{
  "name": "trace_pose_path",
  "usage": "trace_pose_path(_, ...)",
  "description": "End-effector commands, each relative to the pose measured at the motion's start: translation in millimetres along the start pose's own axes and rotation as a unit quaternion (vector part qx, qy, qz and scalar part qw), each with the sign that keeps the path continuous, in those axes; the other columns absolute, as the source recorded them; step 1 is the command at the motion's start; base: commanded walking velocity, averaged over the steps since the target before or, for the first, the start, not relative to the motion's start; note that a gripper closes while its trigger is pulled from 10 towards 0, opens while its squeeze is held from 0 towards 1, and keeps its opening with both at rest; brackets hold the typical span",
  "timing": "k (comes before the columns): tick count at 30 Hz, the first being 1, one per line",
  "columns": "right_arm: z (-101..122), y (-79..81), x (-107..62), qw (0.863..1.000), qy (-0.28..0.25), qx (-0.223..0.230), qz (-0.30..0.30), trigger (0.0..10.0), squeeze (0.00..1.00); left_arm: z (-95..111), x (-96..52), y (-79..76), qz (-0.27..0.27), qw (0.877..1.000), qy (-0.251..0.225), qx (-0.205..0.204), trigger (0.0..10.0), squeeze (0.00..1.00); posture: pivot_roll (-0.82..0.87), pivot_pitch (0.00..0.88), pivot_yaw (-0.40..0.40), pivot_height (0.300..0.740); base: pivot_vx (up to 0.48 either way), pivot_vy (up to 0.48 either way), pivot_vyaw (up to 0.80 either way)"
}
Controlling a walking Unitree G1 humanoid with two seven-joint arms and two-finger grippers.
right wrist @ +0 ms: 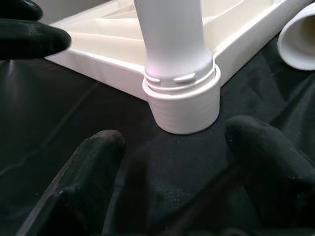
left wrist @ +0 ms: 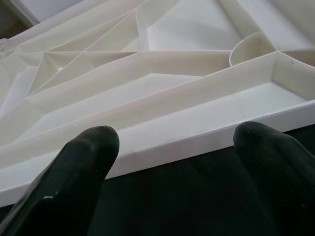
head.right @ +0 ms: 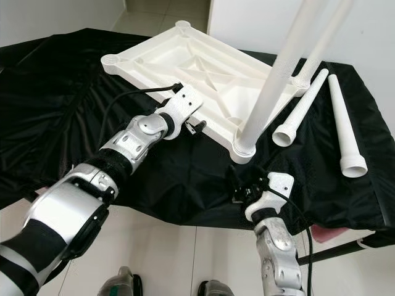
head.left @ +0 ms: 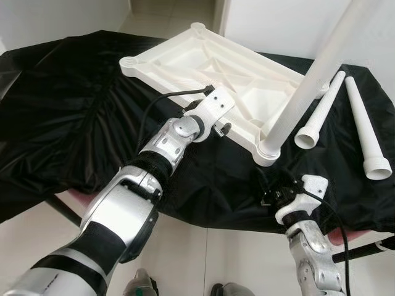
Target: Building children table
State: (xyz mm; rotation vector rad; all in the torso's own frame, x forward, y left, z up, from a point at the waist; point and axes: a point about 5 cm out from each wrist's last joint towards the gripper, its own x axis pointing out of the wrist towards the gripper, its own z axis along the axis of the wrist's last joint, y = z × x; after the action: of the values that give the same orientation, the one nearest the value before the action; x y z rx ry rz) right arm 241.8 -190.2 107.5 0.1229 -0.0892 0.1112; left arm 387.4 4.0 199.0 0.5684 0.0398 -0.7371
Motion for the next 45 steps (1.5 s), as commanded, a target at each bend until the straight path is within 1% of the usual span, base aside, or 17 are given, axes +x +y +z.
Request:
trace_pose_path(1,1,1.1,-5.0,1.0,0.002,0.009,-0.004,10.0,0.0,2,1.9,7.0,0.086,0.996,0.004,0.019,10.0,0.0,-0.06,0.115,0.021,0.74,0.0,0.0,0.0)
trace_pose_path(7,2,3.8,-9.1,1.0,0.001,0.011,-0.006,10.0,0.0,3,3.1,5.9,0.081,0.996,0.005,0.028,10.0,0.0,-0.07,0.123,0.028,0.74,0.0,0.0,0.0)
trace_pose_path(9,2,4.1,-12.3,1.0,0.003,0.01,-0.008,10.0,0.0,3,3.9,4.1,0.074,0.997,0.007,0.034,10.0,0.0,-0.08,0.128,0.031,0.74,0.0,0.0,0.0)
trace_pose_path(11,3,2.6,-20.0,1.0,0.006,0.007,-0.016,10.0,0.0,2,5.7,-1.0,0.056,0.997,0.013,0.053,10.0,0.0,-0.1,0.147,0.043,0.74,0.0,0.0,0.0)
trace_pose_path(13,3,1.9,-23.0,1.0,0.007,0.006,-0.019,10.0,0.0,1,6.3,-3.4,0.047,0.997,0.015,0.06,10.0,0.0,-0.11,0.153,0.048,0.74,0.0,0.0,0.0)
trace_pose_path(17,4,1.7,-25.0,1.0,0.008,0.005,-0.021,10.0,0.0,1,6.7,-4.6,0.043,0.997,0.016,0.063,10.0,0.0,-0.11,0.153,0.048,0.74,0.0,0.0,0.0)
trace_pose_path(19,4,2.2,-27.9,1.0,0.009,0.004,-0.023,10.0,0.0,1,7.3,-6.1,0.038,0.997,0.017,0.069,10.0,0.0,-0.12,0.163,0.062,0.74,0.0,0.0,0.0)
trace_pose_path(21,5,4.2,-34.4,0.999,0.012,0.006,-0.03,10.0,0.0,2,8.6,-8.6,0.031,0.996,0.018,0.081,10.0,0.0,-0.13,0.172,0.076,0.74,0.0,0.0,0.0)
trace_pose_path(25,5,5.2,-37.1,0.999,0.014,0.007,-0.032,10.0,0.0,3,9.2,-9.5,0.029,0.996,0.017,0.084,10.0,0.0,-0.14,0.175,0.08,0.74,0.0,0.0,0.0)
trace_pose_path(27,5,8.2,-42.4,0.999,0.016,0.012,-0.031,10.0,0.0,6,10.2,-10.7,0.025,0.995,0.016,0.094,10.0,0.0,-0.14,0.181,0.09,0.74,0.0,0.0,0.0)
trace_pose_path(33,8,18.5,-47.8,1.0,0.012,0.028,-0.005,10.0,0.0,12,10.8,-9.4,0.024,0.994,0.012,0.106,10.0,0.0,-0.16,0.186,0.101,0.74,0.0,0.0,0.0)
trace_pose_path(37,9,20.5,-48.6,1.0,0.012,0.029,-0.001,10.0,0.0,13,10.8,-8.6,0.024,0.994,0.011,0.11,10.0,0.0,-0.16,0.185,0.104,0.74,0.0,0.0,0.0)
trace_pose_path(40,9,25.1,-52.1,0.999,0.014,0.03,0.003,10.0,0.0,16,10.6,-5.5,0.024,0.992,0.011,0.121,10.0,0.0,-0.17,0.188,0.114,0.74,0.0,0.0,0.0)
trace_pose_path(45,12,25.5,-57.0,0.999,0.018,0.027,-0.002,10.0,0.0,14,10.3,-5.4,0.011,0.99,0.024,0.14,10.0,0.0,-0.18,0.196,0.123,0.74,0.0,0.0,0.0)
